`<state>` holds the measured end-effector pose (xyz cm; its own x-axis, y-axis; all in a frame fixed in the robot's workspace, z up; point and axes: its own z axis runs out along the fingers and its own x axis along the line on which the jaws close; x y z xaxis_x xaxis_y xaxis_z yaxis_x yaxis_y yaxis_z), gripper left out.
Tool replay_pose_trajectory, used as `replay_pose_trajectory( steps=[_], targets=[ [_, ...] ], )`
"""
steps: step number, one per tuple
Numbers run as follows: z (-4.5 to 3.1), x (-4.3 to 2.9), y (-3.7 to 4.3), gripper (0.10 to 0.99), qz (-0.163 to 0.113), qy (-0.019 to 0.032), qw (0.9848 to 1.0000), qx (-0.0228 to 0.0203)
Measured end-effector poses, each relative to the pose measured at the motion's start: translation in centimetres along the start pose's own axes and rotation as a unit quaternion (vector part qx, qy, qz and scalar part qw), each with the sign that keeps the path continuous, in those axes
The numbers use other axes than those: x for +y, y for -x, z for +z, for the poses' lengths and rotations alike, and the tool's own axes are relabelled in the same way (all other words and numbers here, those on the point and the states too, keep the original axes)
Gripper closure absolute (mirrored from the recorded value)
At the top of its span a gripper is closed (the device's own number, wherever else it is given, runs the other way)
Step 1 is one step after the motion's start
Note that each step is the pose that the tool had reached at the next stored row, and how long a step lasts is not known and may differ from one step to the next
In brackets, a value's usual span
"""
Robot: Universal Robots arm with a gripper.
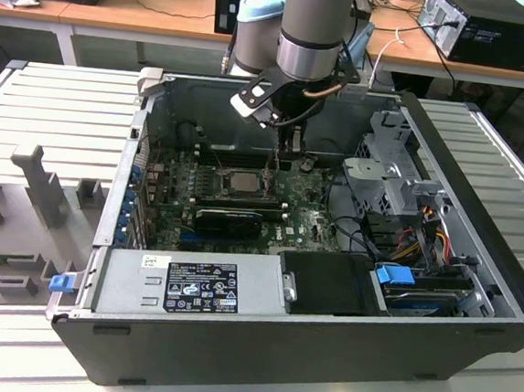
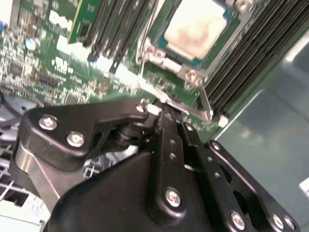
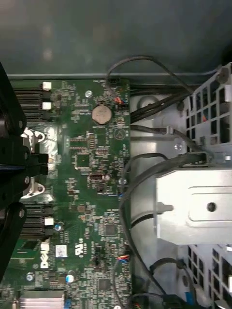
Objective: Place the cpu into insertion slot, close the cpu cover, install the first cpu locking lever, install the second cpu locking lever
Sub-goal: 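Close the cpu cover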
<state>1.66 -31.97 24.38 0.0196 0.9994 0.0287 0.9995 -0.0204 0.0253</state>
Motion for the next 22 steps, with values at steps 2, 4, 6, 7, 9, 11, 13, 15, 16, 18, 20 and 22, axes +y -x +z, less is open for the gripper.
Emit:
replay_pose_trajectory(
  steps=[2,4,6,7,9,11,13,15,16,18,20,22],
  targets=[
    [0.02,-0.48,0.01,0.980,0.000,0.0000,1.0000,0.0000],
    [0.07,-1.72,0.04,0.980,-0.001,0.0000,1.0000,0.0000],
    [0.11,-2.28,0.05,0.980,0.000,0.0000,1.0000,0.0000],
    [0.16,-2.54,0.05,0.980,-0.001,0.0000,1.0000,0.0002],
    [0.43,-2.96,0.07,0.980,-0.001,-0.0001,1.0000,0.0005],
    [0.83,-3.19,0.09,0.980,-0.003,-0.0001,1.0000,0.0009],
    [1.30,-3.41,0.10,0.980,-0.008,-0.0003,1.0000,0.0013],
    [1.70,-3.65,0.12,0.980,-0.012,-0.0005,0.9999,0.0016],
    [1.74,-3.72,0.12,0.980,-0.014,-0.0010,0.9999,0.0015],
    [1.78,-3.80,0.13,0.980,-0.014,-0.0020,0.9999,0.0015],
    [1.80,-4.20,0.11,0.980,-0.015,-0.0022,0.9999,0.0014],
    [1.79,-4.62,0.11,0.980,-0.015,-0.0022,0.9999,0.0019]
  ],
)
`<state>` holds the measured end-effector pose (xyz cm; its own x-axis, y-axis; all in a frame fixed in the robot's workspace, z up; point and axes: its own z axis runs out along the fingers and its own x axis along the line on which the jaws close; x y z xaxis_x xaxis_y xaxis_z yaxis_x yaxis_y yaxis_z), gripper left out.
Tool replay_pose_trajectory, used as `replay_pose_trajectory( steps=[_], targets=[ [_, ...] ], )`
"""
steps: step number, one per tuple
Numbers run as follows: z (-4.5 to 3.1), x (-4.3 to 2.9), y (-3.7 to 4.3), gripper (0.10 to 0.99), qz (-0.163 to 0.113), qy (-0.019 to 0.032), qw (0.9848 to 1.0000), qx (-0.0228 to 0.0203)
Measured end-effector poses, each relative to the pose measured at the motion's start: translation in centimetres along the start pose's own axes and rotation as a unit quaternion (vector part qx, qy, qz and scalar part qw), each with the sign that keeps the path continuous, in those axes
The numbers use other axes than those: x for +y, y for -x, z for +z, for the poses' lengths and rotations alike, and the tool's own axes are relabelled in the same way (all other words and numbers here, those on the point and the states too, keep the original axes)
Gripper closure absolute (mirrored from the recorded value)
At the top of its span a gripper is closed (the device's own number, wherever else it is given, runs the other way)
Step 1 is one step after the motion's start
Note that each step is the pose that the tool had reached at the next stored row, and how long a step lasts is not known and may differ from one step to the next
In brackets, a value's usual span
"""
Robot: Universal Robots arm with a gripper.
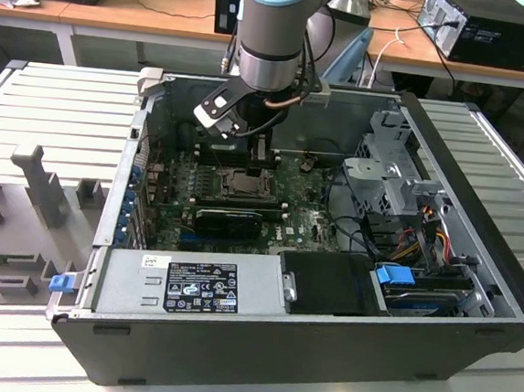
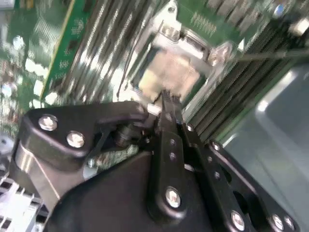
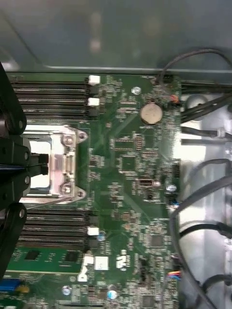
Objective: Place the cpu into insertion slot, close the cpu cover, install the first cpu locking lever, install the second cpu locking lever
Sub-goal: 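Close the cpu cover, then install the first cpu locking lever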
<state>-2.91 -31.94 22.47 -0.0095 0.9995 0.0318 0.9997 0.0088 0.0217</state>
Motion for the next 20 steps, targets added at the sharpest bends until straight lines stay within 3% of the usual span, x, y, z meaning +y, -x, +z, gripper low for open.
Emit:
replay_pose_trajectory(
  steps=[13,20],
  targets=[
    [-0.03,-1.45,-0.02,0.980,0.000,0.0000,1.0000,0.0004],
    [-0.59,-1.49,-0.03,0.980,0.000,0.0000,1.0000,0.0004]
  ],
)
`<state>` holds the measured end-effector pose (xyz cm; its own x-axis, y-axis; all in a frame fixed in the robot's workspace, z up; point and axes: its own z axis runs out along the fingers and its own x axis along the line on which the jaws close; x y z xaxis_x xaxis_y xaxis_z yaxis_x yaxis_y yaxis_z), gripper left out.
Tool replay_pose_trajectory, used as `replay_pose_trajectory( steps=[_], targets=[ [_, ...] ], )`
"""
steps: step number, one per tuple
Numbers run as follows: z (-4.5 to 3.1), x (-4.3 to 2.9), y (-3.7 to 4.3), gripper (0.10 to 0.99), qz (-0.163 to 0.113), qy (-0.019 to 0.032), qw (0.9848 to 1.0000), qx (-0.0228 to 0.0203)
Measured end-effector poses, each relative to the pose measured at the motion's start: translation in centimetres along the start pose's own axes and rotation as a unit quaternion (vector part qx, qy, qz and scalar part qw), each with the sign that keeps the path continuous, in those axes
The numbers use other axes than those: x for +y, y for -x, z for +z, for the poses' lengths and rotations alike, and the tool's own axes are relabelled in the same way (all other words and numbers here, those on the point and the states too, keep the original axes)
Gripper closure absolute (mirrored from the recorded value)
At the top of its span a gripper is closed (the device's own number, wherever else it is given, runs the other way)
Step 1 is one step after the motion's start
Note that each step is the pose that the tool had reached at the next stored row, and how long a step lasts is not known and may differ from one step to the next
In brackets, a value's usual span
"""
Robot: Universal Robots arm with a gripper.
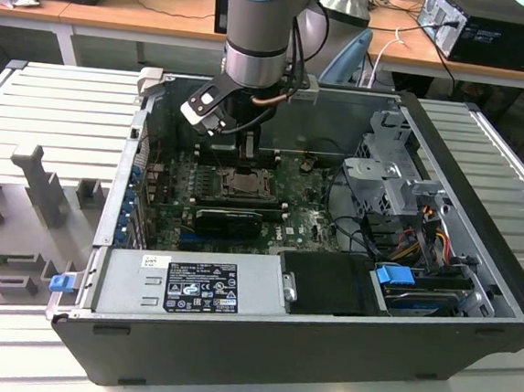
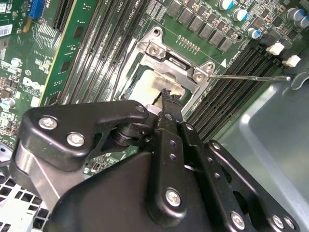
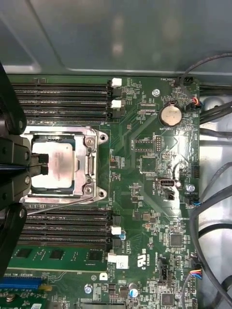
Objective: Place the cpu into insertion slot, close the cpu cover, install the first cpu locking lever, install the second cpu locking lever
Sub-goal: 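Install the first cpu locking lever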
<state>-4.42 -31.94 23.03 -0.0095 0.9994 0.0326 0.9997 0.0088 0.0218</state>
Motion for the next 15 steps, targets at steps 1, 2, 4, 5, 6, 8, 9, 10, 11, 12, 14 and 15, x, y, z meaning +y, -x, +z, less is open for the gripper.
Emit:
replay_pose_trajectory(
  steps=[1,2,4,5,6,8,9,10,11,12,14,15],
  targets=[
    [-0.17,0.00,0.00,0.980,0.000,0.0000,1.0000,0.0000],
    [-0.34,0.01,-0.01,0.980,0.000,0.0000,1.0000,0.0000],
    [-0.99,0.02,-0.03,0.980,0.000,0.0000,1.0000,0.0000],
    [-1.21,0.03,-0.04,0.980,0.000,0.0000,1.0000,0.0000],
    [-1.64,0.03,-0.05,0.980,0.000,0.0000,1.0000,0.0000],
    [-2.16,0.05,-0.07,0.980,0.000,0.0000,1.0000,0.0000],
    [-2.39,0.05,-0.08,0.980,0.000,0.0000,1.0000,0.0000],
    [-2.61,0.05,-0.08,0.980,0.000,0.0000,1.0000,0.0000],
    [-2.85,0.06,-0.09,0.980,0.000,0.0000,1.0000,0.0000],
    [-3.11,0.07,-0.10,0.980,0.000,0.0000,1.0000,-0.0001],
    [-3.32,0.08,-0.11,0.980,-0.001,0.0000,1.0000,-0.0007],
    [-3.32,0.08,-0.11,0.980,-0.004,0.0000,1.0000,-0.0008]
  ],
)
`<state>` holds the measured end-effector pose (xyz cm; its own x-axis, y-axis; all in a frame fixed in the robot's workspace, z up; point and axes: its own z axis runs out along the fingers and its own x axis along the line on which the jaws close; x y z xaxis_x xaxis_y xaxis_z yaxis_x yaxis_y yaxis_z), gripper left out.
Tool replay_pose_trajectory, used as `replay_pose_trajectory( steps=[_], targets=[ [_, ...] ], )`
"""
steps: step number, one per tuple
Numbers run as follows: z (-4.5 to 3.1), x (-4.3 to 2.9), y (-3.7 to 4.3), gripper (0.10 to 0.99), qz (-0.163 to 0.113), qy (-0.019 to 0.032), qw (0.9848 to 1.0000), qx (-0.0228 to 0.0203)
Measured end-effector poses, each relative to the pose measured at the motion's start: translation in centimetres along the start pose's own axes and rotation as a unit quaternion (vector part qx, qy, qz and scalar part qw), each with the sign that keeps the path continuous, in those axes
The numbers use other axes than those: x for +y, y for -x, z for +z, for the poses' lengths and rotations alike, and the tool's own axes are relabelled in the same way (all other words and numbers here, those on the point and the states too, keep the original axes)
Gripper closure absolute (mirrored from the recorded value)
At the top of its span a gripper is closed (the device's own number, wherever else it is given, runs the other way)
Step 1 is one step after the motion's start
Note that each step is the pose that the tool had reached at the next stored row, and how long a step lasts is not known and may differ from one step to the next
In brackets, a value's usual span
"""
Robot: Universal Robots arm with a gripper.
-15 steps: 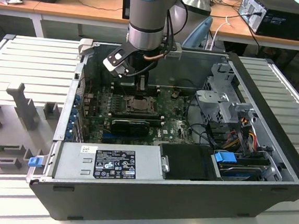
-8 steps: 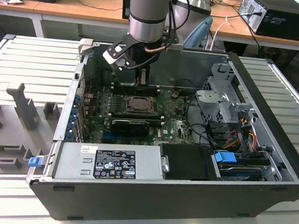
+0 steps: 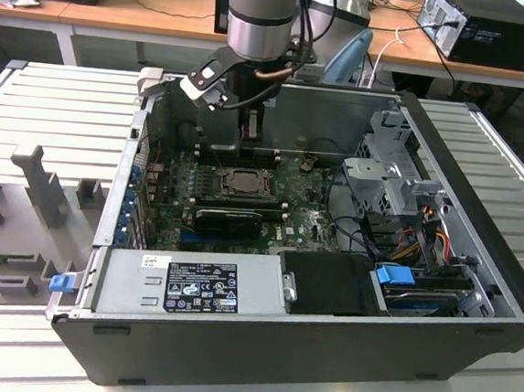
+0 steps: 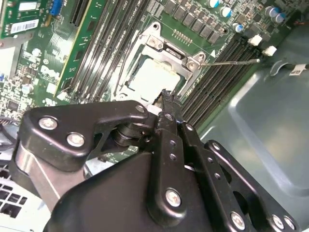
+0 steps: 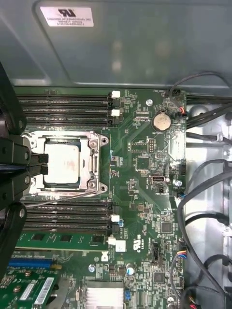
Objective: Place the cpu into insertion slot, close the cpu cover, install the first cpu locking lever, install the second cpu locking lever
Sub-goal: 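Install the first cpu locking lever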
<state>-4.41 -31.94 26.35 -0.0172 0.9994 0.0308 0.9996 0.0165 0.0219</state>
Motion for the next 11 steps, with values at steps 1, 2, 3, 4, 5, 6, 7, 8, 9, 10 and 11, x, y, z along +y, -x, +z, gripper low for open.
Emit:
replay_pose_trajectory(
  steps=[1,2,3,4,5,6,7,8,9,10,11],
  targets=[
    [0.00,0.00,0.00,0.980,-0.006,-0.0002,1.0000,0.0000],
    [-0.01,-0.01,0.00,0.980,-0.016,-0.0005,0.9999,0.0001],
    [-0.01,-0.01,0.00,0.980,-0.024,-0.0008,0.9997,0.0002],
    [-0.01,-0.01,0.00,0.980,-0.041,-0.0013,0.9992,0.0005],
    [-0.01,-0.01,0.00,0.980,-0.050,-0.0016,0.9987,0.0007],
    [0.00,-0.01,0.00,0.980,-0.061,-0.0020,0.9981,0.0009],
    [0.00,-0.01,0.00,0.980,-0.069,-0.0022,0.9976,0.0011],
    [0.00,-0.01,0.00,0.980,-0.078,-0.0025,0.9969,0.0013],
    [0.01,-0.01,0.00,0.980,-0.087,-0.0028,0.9962,0.0015],
    [0.01,-0.01,0.00,0.980,-0.096,-0.0030,0.9954,0.0017],
    [0.02,-0.01,0.00,0.980,-0.105,-0.0033,0.9944,0.0018]
  ],
)
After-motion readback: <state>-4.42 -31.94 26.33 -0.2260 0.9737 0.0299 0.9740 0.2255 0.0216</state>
